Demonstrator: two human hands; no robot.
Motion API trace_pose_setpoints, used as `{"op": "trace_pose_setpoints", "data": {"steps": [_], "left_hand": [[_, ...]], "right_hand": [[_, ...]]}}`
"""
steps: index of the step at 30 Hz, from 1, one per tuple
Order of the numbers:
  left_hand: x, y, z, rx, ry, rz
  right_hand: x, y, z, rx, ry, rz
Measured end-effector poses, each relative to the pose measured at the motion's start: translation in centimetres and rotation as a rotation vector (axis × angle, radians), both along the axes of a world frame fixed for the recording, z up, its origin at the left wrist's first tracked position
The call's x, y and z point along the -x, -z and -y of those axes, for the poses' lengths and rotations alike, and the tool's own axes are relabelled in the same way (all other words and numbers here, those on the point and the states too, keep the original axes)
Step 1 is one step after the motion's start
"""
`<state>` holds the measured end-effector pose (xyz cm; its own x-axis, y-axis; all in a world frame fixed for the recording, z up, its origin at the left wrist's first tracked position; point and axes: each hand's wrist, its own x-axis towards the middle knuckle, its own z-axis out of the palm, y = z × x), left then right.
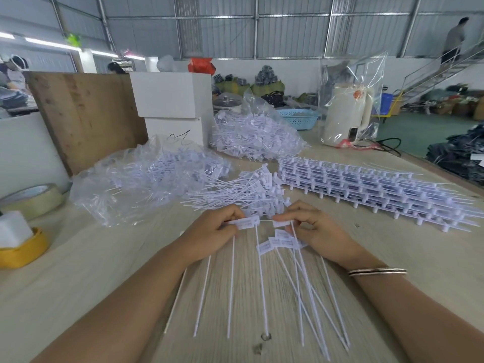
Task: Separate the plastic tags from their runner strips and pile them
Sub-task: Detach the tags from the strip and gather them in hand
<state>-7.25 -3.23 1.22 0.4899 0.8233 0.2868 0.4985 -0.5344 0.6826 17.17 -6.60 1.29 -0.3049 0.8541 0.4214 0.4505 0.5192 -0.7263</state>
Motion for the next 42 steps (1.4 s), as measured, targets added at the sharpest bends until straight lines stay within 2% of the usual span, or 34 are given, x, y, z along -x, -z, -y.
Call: {"op": "trace_pose_setpoints", "data": {"steps": [5, 9, 15, 18, 25, 30, 42], "left_hand": [[-0.2, -0.1, 0.2, -0.019, -0.009, -0.02], [-0.6, 0.2, 0.1, -0.108, 0.008, -0.102], [-2.4, 0.3, 1.1, -0.184, -0.011, -0.058], [-2.8, 0.1, 1.5, -0.165, 0.038, -0.047], [-2.1, -0.2, 1.1, 0.024, 0.063, -0.075], [-1.8, -0.1, 0.8, 0.062, 0.045, -0.007], [-1.3, 0.9, 0.1, 0.056, 0.111, 0.025]], "right_hand": [[0.1, 0.0, 0.0, 0.026, 0.036, 0.034], [0.4, -0.2, 0.3, -0.135, 0.079, -0.005], [1.2, 0.1, 0.6, -0.383, 0.057, 0.365], [1.4, 0.2, 0.6, -0.487, 0.099, 0.394], [1.2, -0.1, 0.6, -0.562, 0.138, 0.438], [1.3, -0.1, 0.4, -0.661, 0.219, 0.4], [0.9, 0.2, 0.2, -0.529, 0.182, 0.388]]}}
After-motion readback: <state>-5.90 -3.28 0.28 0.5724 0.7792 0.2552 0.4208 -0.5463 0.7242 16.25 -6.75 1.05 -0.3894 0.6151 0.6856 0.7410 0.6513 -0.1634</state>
